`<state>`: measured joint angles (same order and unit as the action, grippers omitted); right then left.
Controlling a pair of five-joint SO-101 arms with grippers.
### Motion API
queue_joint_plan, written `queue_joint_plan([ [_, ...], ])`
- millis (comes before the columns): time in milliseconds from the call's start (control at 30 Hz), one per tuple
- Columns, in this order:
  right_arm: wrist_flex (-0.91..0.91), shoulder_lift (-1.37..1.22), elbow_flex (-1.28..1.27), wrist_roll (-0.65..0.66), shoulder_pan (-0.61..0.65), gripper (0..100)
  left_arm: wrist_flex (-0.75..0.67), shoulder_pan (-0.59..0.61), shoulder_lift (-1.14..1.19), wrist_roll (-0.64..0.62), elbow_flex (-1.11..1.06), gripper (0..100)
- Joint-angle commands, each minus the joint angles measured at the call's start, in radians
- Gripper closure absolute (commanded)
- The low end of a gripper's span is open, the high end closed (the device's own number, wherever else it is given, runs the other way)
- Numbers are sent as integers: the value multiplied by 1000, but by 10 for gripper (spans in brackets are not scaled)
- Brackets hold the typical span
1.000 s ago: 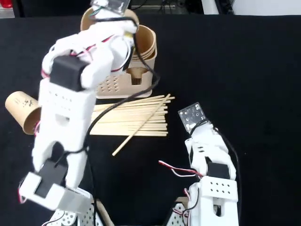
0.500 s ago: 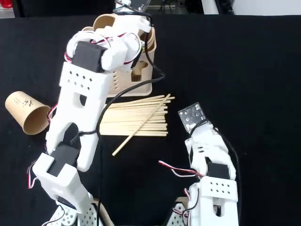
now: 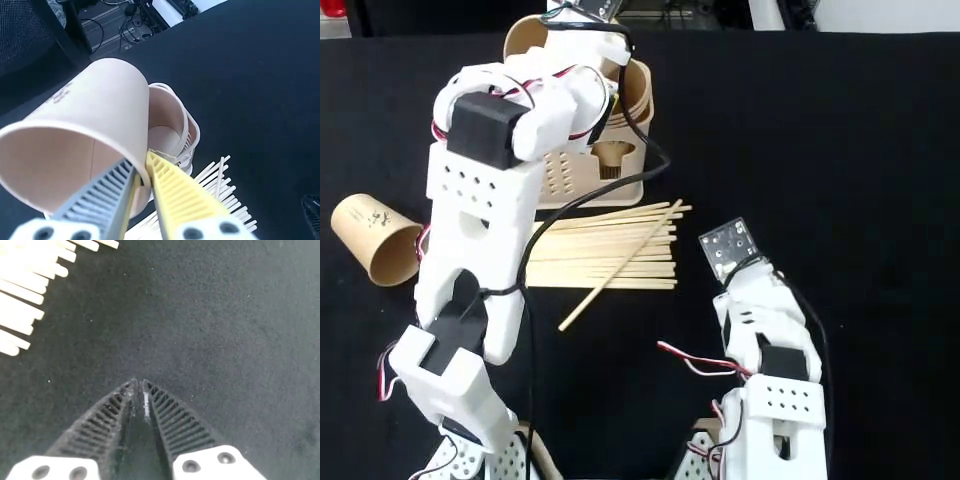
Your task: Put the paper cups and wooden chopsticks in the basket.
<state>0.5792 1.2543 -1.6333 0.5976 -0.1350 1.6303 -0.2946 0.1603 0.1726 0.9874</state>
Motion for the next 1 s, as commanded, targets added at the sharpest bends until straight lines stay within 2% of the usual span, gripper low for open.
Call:
queue_joint_plan([
  [0, -18, 12, 5, 6, 9, 986, 12, -5, -21, 80, 10, 967],
  [333, -20, 12, 5, 6, 9, 986, 57, -1, 12, 347, -79, 967],
  [533, -20, 12, 5, 6, 9, 986, 126, 4, 71, 474, 4, 967],
  [700, -20, 12, 5, 6, 9, 986, 129, 5, 71, 583, 36, 966],
  [767, -20, 12, 5, 6, 9, 986, 129, 7, 74, 605, 35, 937],
  [900, -20, 12, 5, 6, 9, 986, 126, 39, 81, 572, 35, 836],
  [967, -20, 12, 5, 6, 9, 986, 126, 58, 81, 568, 35, 818],
])
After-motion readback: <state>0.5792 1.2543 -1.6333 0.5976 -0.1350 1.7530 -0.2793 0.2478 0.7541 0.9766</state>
